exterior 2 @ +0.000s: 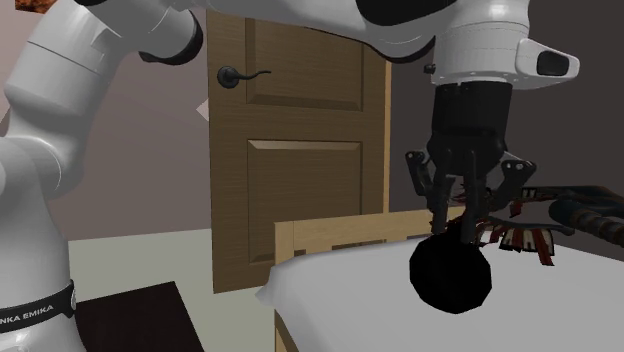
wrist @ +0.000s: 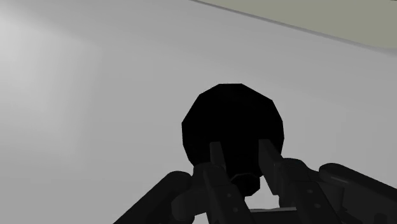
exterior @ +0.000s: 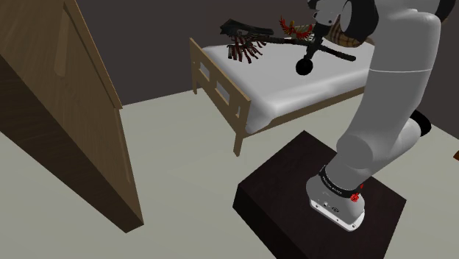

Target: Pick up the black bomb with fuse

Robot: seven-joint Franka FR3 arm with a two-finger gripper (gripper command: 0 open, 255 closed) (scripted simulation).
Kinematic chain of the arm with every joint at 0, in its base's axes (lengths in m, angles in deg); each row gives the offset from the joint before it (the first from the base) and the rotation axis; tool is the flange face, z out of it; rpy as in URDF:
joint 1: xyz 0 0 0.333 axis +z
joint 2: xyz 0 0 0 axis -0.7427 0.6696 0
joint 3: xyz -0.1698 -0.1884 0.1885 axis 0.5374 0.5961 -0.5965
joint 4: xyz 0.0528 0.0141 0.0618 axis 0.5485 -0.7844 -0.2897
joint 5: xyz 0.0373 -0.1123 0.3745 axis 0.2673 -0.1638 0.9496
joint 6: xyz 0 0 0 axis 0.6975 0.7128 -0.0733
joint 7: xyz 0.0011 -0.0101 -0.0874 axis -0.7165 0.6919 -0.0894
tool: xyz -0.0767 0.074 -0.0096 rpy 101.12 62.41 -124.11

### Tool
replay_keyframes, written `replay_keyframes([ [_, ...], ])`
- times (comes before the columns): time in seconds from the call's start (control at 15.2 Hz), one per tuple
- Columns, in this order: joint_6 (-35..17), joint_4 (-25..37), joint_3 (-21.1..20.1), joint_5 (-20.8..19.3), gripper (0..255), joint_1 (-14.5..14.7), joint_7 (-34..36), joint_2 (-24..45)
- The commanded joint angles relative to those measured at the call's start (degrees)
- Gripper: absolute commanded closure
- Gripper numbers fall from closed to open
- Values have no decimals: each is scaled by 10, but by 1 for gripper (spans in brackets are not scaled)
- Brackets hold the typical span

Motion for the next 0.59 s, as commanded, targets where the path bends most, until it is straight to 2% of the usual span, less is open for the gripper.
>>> replay_keyframes([
  [0.0,14,11,2,-3,255,0,3,-4],
  [0.53,58,51,4,-8,255,-4,10,-10],
])
